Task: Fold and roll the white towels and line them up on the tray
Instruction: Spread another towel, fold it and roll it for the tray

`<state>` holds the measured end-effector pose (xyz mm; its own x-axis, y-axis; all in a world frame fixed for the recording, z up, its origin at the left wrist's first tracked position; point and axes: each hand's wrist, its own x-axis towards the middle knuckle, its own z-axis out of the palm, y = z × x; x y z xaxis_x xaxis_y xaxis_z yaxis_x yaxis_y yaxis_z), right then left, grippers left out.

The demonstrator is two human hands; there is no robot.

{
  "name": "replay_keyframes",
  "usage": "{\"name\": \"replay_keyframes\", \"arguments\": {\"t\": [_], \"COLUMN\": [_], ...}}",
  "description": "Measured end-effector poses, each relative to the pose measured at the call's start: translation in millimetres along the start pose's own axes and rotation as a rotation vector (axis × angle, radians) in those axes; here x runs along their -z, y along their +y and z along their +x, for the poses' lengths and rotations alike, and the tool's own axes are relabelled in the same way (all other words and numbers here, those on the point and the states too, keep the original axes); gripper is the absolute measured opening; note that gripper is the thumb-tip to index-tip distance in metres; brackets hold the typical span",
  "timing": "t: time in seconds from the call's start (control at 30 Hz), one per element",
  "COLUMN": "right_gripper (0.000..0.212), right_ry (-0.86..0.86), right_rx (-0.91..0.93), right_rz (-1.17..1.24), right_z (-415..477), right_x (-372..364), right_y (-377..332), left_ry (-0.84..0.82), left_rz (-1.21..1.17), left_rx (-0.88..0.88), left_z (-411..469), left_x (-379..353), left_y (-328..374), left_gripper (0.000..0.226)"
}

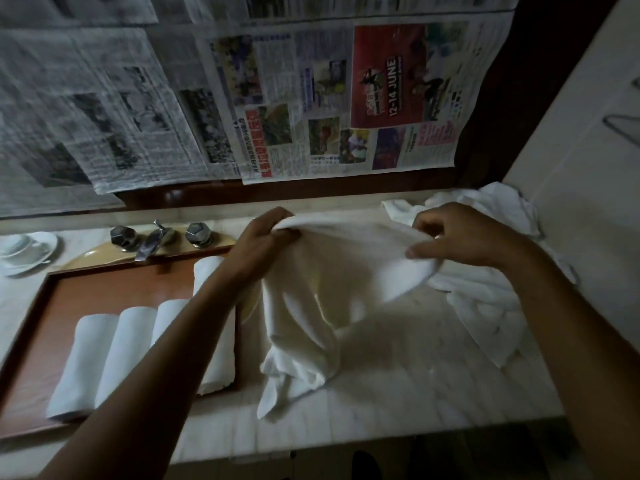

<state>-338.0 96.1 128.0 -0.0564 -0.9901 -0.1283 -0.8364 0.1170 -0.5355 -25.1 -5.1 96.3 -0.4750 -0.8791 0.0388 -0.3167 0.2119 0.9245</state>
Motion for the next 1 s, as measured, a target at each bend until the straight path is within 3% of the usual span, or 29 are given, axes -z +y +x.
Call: {"name": "replay_keyframes", "arguments": {"t": [0.13, 0.23, 0.43, 0.5, 0.6, 0.73, 0.77, 0.83, 0.9, 1.0], "right_gripper": [0.013, 0.015, 0.034, 0.024, 0.013, 0.020, 0.023, 0.026, 0.028, 0.033], "right_ry": [0.177, 0.214, 0.184, 0.125, 0.053, 0.064, 0.093, 0.145, 0.181, 0.166], "right_rx": [0.127, 0.206, 0.220, 0.163, 0.147, 0.073, 0.038, -0.036, -0.082, -0.081], "right_rz": [0.502, 0.555, 0.530, 0.429, 0.556, 0.819, 0.870, 0.989, 1.113, 1.199], "right_z": [5, 18, 26, 22, 18, 17, 19, 24, 27, 30], "right_x": [-6, -17, -8, -7, -9, -15, -18, -24, -30, -39], "right_y": [-2, -31, -54, -50, -49, -63, -68, -75, -83, -99], "left_ry": [-0.206, -0.327, -0.030, 0.037, 0.093, 0.245, 0.292, 0.305, 0.179, -0.006], "left_rz": [0.235, 0.219, -0.099, -0.191, -0.033, 0.491, 0.521, 0.292, -0.017, 0.021], "left_rx": [0.075, 0.003, -0.099, -0.083, -0.133, -0.117, -0.138, -0.138, -0.050, 0.011], "left_z": [-4, -3, 9, 9, 14, 12, 8, -8, -28, -44], "left_x": [6, -22, -34, -23, -11, -14, -18, -28, -42, -67], "left_y": [-12, 4, 33, 34, 24, -4, -9, -4, 8, 6], "left_gripper": [0.014, 0.027, 0.010, 0.011, 0.010, 0.016, 0.022, 0.022, 0.037, 0.073]}}
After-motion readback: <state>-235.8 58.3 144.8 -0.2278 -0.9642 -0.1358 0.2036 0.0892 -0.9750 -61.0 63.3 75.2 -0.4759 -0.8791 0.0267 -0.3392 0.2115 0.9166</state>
